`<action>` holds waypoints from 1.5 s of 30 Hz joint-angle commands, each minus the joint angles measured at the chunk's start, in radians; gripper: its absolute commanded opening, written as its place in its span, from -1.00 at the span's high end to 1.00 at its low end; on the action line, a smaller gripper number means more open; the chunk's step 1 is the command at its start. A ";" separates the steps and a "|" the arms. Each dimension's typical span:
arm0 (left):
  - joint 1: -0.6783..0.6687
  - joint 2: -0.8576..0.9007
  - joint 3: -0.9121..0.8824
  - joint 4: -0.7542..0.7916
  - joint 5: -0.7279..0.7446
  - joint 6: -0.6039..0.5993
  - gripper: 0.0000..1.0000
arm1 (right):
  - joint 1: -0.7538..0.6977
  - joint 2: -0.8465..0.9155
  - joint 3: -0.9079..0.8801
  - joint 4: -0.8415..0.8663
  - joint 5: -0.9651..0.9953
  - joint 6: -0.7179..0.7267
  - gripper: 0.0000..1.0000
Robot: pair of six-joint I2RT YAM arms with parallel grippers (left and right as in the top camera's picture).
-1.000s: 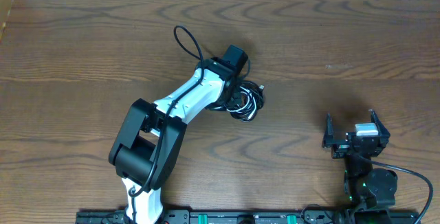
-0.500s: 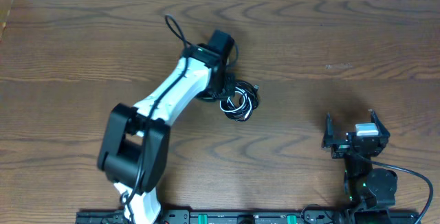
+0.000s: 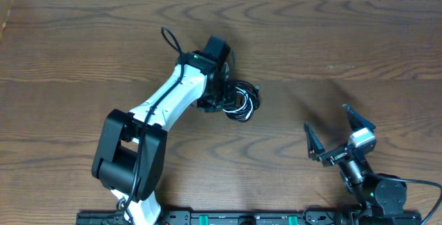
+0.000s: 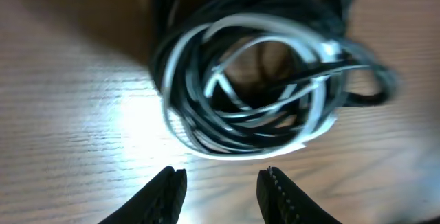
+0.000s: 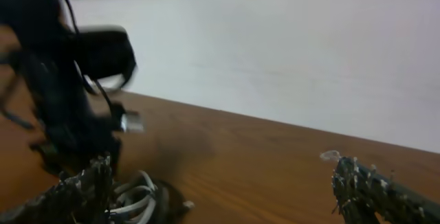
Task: Untangle cables
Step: 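Move the right gripper toward the coil held by the left gripper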
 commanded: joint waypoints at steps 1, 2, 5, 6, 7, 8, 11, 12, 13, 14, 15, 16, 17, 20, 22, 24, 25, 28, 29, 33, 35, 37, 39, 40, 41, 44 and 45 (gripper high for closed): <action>-0.004 0.002 -0.053 0.047 -0.024 -0.037 0.19 | 0.010 0.053 0.139 -0.024 -0.046 0.068 -0.98; -0.004 0.002 -0.069 0.069 -0.024 -0.050 0.19 | 0.009 0.078 0.176 -0.040 -0.043 0.066 -0.99; -0.004 0.002 -0.118 0.154 -0.024 -0.101 0.20 | 0.008 0.187 0.322 -0.088 -0.052 0.052 -0.99; -0.004 0.002 -0.131 0.182 -0.024 -0.110 0.19 | 0.008 0.227 0.375 -0.107 -0.062 0.051 -0.98; -0.005 0.002 -0.143 0.211 -0.023 -0.110 0.19 | 0.008 0.278 0.443 -0.135 -0.080 0.039 -0.98; -0.007 0.002 -0.153 0.234 -0.024 -0.109 0.19 | 0.008 0.317 0.494 -0.161 -0.096 0.023 -0.98; -0.017 0.002 -0.184 0.311 -0.024 -0.108 0.43 | 0.008 0.451 0.666 -0.297 -0.139 -0.044 -0.98; -0.021 0.002 -0.193 0.330 -0.024 -0.100 0.52 | 0.008 0.488 0.710 -0.347 -0.142 -0.064 -0.98; -0.029 0.002 -0.203 0.351 -0.024 -0.077 0.59 | 0.008 0.549 0.783 -0.441 -0.142 -0.105 -0.99; -0.037 0.002 -0.208 0.361 -0.024 -0.054 0.61 | 0.008 0.577 0.815 -0.487 -0.142 -0.127 -0.98; -0.052 0.002 -0.216 0.373 -0.024 0.009 0.71 | 0.008 0.652 0.893 -0.605 -0.142 -0.177 -0.99; -0.061 0.002 -0.218 0.372 -0.024 0.043 0.80 | 0.008 0.695 0.933 -0.669 -0.141 -0.194 -0.99; -0.071 0.002 -0.218 0.367 -0.024 0.081 0.85 | 0.008 0.731 0.963 -0.721 -0.142 -0.200 -0.99; -0.095 0.002 -0.218 0.356 -0.024 0.161 0.85 | 0.008 0.856 1.043 -0.872 -0.142 -0.198 -0.99; -0.105 0.002 -0.218 0.354 -0.023 0.169 0.85 | 0.008 0.914 1.068 -0.935 -0.163 -0.198 -0.99; -0.111 0.002 -0.218 0.354 -0.019 0.169 0.85 | 0.008 0.960 1.073 -0.964 -0.227 -0.190 -0.98; -0.113 0.002 -0.218 0.354 -0.011 0.169 0.84 | 0.008 0.983 1.073 -0.974 -0.261 -0.175 -0.99; -0.113 0.002 -0.218 0.354 0.017 0.168 0.84 | 0.008 1.039 1.073 -1.015 -0.295 -0.141 -0.99; -0.113 0.002 -0.218 0.353 0.023 0.163 0.83 | 0.008 1.052 1.070 -1.020 -0.301 -0.131 -0.99; -0.113 0.002 -0.218 0.349 0.030 0.113 0.35 | 0.008 1.116 1.060 -1.061 -0.317 -0.126 -0.37; -0.113 0.002 -0.218 0.349 0.030 0.090 0.20 | 0.008 1.153 1.060 -1.095 -0.317 -0.107 0.00; -0.113 0.002 -0.218 0.349 0.030 0.078 0.06 | 0.008 1.186 1.058 -1.120 -0.317 -0.085 0.00; -0.113 0.002 -0.218 0.349 0.046 0.079 -0.06 | 0.008 1.226 1.049 -1.134 -0.315 -0.069 0.07; -0.111 0.002 -0.216 0.349 0.059 0.080 -0.11 | 0.008 1.248 1.043 -1.136 -0.309 -0.058 0.18; -0.106 0.002 -0.211 0.347 0.073 0.083 -0.14 | 0.008 1.268 1.036 -1.136 -0.298 -0.040 0.21; -0.079 -0.002 -0.172 0.312 0.168 0.082 -0.24 | 0.008 1.334 1.019 -1.120 -0.240 0.022 0.36; -0.069 -0.005 -0.157 0.296 0.207 0.082 -0.25 | 0.008 1.357 1.014 -1.110 -0.233 0.033 0.38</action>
